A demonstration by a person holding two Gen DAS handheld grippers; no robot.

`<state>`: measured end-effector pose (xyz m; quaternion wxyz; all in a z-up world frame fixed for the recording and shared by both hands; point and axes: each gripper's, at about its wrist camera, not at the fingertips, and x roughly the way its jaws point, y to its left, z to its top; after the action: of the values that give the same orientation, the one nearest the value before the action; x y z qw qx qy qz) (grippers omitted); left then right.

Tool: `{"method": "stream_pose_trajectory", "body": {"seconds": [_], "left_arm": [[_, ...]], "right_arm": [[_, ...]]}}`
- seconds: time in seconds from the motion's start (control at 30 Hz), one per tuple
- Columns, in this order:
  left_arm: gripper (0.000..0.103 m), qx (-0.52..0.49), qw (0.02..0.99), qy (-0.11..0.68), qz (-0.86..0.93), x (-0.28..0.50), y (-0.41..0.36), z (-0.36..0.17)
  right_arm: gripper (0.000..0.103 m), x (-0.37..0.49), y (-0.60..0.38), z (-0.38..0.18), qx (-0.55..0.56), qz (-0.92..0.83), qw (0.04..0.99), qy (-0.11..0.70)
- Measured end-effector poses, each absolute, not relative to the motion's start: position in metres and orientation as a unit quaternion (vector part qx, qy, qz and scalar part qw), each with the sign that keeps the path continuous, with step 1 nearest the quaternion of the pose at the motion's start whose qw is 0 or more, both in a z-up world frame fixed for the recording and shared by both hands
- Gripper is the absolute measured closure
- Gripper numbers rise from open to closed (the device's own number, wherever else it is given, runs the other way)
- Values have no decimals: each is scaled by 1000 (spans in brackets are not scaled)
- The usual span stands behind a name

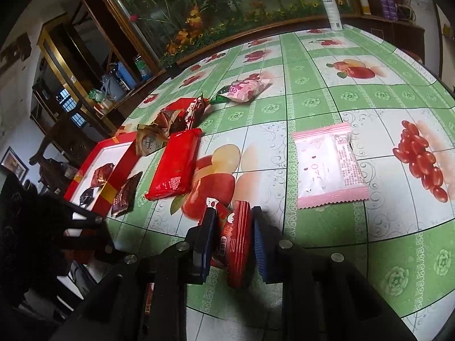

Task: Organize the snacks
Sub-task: 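Carry both red packets over the tray and open both tools to drop them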

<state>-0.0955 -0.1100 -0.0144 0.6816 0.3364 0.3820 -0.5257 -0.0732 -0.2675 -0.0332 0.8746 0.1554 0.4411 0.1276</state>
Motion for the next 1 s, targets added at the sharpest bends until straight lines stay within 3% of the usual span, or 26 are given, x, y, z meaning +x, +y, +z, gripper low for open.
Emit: {"method": "stream_pose_trajectory", "body": {"seconds": [0.3, 0.53, 1.0], "left_arm": [[71, 210, 785, 393, -430, -90, -42, 15], [71, 129, 872, 368, -297, -85, 61, 50], [69, 46, 900, 417, -116, -58, 168, 15]], "right_arm": [[79, -70, -245, -29, 147, 136, 868, 454], [82, -62, -198, -16, 144, 202, 852, 461], [83, -13, -31, 17, 124, 366, 808, 445]]}}
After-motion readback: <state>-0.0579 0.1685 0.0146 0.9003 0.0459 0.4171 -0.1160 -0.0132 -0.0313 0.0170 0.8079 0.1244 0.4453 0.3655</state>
